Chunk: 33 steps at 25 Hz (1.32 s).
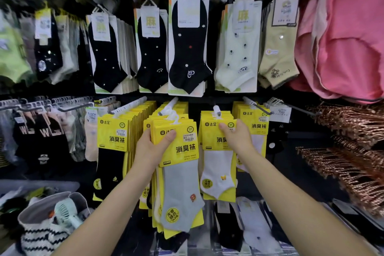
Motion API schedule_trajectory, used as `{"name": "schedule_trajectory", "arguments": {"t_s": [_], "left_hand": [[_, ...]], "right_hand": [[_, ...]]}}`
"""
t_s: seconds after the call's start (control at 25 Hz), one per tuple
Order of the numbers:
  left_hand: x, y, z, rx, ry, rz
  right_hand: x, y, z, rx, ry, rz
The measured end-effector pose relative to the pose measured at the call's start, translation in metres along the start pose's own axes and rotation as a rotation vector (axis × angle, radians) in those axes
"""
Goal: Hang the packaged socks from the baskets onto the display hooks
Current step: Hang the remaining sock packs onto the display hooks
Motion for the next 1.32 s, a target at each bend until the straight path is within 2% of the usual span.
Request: {"name": "schedule_trajectory", "arguments": {"t_s": [0.36, 0.48, 0.6, 0.68, 0.76, 0.84, 0.96, 1.12, 1.2, 1.32], "left_hand": [[-0.008, 0.021, -0.005, -0.06, -0.01, 0.065], [-0.009, 0.02, -0.006, -0.071, -0.018, 0.063], [-0.01, 0.021, -0.011, -0.071, -0.006, 0.069], [-0.01, 0.025, -0.016, -0.082, 0.001, 0.081], [-0.013, 0.034, -0.022, -0.088, 0.015, 0.088], [-0.015, 0.045, -0.027, -0.07, 0.032, 0.1], [-0.02, 0.06, -0.031, -0.075, 0.041, 0.129], [-0.021, 0.069, -0.022, -0.076, 0.027, 0.148], [-0.02, 0.063, -0.018, -0.082, 0.029, 0.099], [-0.014, 0.042, -0.011, -0.131, 0.032, 0.015]], "right_hand": [[-0.005, -0.007, -0.002, -0.025, -0.001, 0.029], [-0.008, -0.007, -0.002, -0.11, 0.044, 0.068], [-0.018, -0.027, -0.003, -0.185, 0.031, -0.036], [-0.029, -0.034, 0.007, -0.096, -0.063, -0.086], [-0.041, -0.017, 0.023, 0.062, -0.124, 0.033], [-0.048, 0.001, 0.032, 0.081, -0.122, 0.142], [-0.053, -0.003, 0.036, 0.093, -0.123, 0.123], [-0.053, -0.018, 0.023, 0.183, -0.042, 0.107], [-0.053, -0.018, 0.013, 0.337, 0.046, 0.118], [-0.044, -0.028, 0.007, 0.465, 0.09, 0.02]]}}
Point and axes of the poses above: each hand's wrist, its own x-axis towards the middle knuckle, its own y-axis out of the palm, z = x × y, the point moved 8 cm from there along x, towards the middle knuckle, and after that the axes turned 12 degrees about x, right-handed, at the moved point
